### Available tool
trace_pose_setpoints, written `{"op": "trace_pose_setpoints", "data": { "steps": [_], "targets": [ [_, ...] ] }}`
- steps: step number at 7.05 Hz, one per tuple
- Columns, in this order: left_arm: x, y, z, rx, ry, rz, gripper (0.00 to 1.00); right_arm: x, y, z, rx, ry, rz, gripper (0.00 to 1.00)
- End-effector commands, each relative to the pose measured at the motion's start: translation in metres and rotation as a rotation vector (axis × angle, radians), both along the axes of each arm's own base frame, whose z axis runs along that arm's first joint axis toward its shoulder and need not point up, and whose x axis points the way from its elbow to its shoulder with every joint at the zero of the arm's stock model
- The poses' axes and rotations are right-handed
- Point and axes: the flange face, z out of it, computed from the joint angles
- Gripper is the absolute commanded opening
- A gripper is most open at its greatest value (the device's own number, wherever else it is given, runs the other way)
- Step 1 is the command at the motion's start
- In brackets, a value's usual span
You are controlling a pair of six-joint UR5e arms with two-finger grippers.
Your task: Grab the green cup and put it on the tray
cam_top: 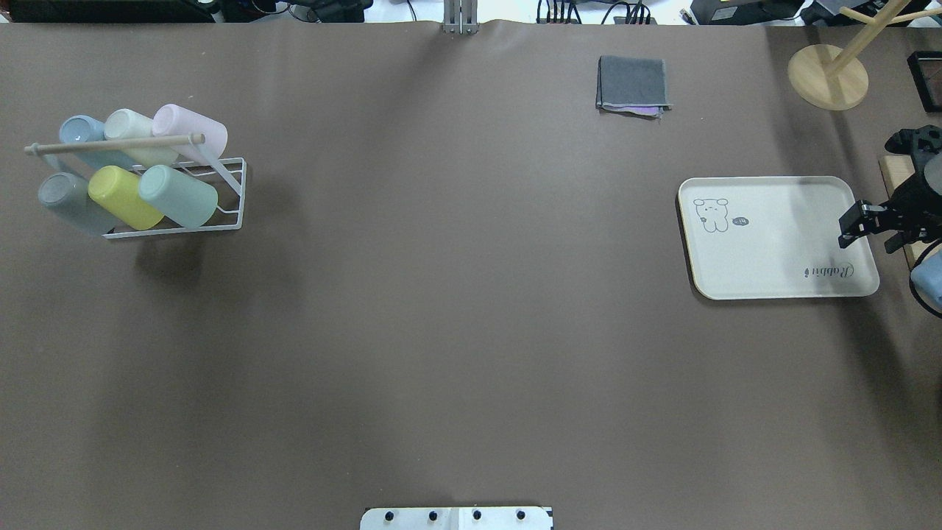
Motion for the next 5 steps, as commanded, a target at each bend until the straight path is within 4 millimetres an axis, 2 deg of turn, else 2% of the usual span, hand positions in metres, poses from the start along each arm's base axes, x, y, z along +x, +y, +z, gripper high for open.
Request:
{"op": "trace_pose_setpoints", "data": {
  "steps": [1, 2, 3, 4, 5],
  "targets": [
    [0.076, -0.011, -0.064, 0.101, -0.01, 0.072, 0.98, 0.002, 0.004, 0.011, -0.016, 0.008, -0.003, 0.7],
    [0.077, 0.0, -0.086, 0.138, 0.01, 0.077, 0.98, 0.004, 0.008, 0.016, -0.024, 0.009, -0.004, 0.61],
    [0.091, 0.012, -0.105, 0.153, 0.032, 0.085, 0.98, 0.006, 0.013, 0.02, -0.034, 0.01, -0.005, 0.5],
    [0.135, 0.034, -0.124, 0.195, 0.051, 0.182, 0.98, 0.007, 0.016, 0.024, -0.042, 0.014, -0.005, 0.44],
    [0.167, 0.062, -0.146, 0.327, 0.01, 0.254, 0.98, 0.008, 0.016, 0.025, -0.043, 0.016, -0.004, 0.39]
  ]
}}
